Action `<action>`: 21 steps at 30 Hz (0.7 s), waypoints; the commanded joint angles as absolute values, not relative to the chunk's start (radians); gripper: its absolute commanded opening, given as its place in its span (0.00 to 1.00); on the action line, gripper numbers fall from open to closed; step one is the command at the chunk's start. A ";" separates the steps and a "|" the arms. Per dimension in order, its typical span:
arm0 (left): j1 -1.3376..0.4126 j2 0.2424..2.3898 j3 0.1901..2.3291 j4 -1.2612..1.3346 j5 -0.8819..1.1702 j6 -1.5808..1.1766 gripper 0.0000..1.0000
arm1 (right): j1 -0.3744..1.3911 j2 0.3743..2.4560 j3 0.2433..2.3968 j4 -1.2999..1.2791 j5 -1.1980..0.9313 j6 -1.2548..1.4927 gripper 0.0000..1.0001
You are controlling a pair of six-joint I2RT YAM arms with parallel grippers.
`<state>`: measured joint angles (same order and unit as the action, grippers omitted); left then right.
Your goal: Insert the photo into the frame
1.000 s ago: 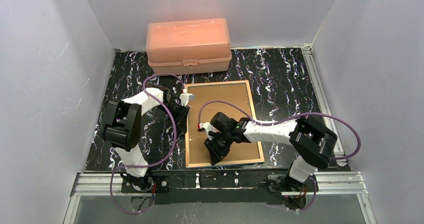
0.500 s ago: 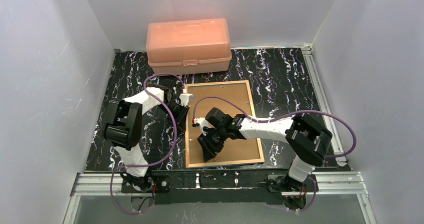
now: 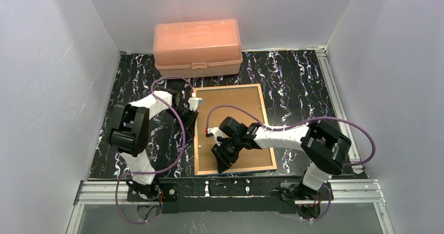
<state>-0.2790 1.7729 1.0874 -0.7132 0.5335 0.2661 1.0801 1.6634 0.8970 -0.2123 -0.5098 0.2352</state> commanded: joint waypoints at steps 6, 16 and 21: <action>-0.263 1.718 1.130 -0.746 0.503 0.302 0.14 | 1.032 1.543 0.913 -0.272 -0.494 0.253 0.57; -0.195 1.568 1.147 -0.891 0.538 0.520 0.33 | 0.713 1.337 0.959 -0.122 -0.160 0.519 0.93; -0.250 1.506 1.036 -0.840 0.478 0.643 0.39 | 0.528 1.289 0.869 -0.169 0.044 0.607 0.99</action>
<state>-0.2012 1.5528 1.1152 -0.8181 0.5098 0.5049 0.6304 1.3006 0.9333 -0.1509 -0.1612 0.4973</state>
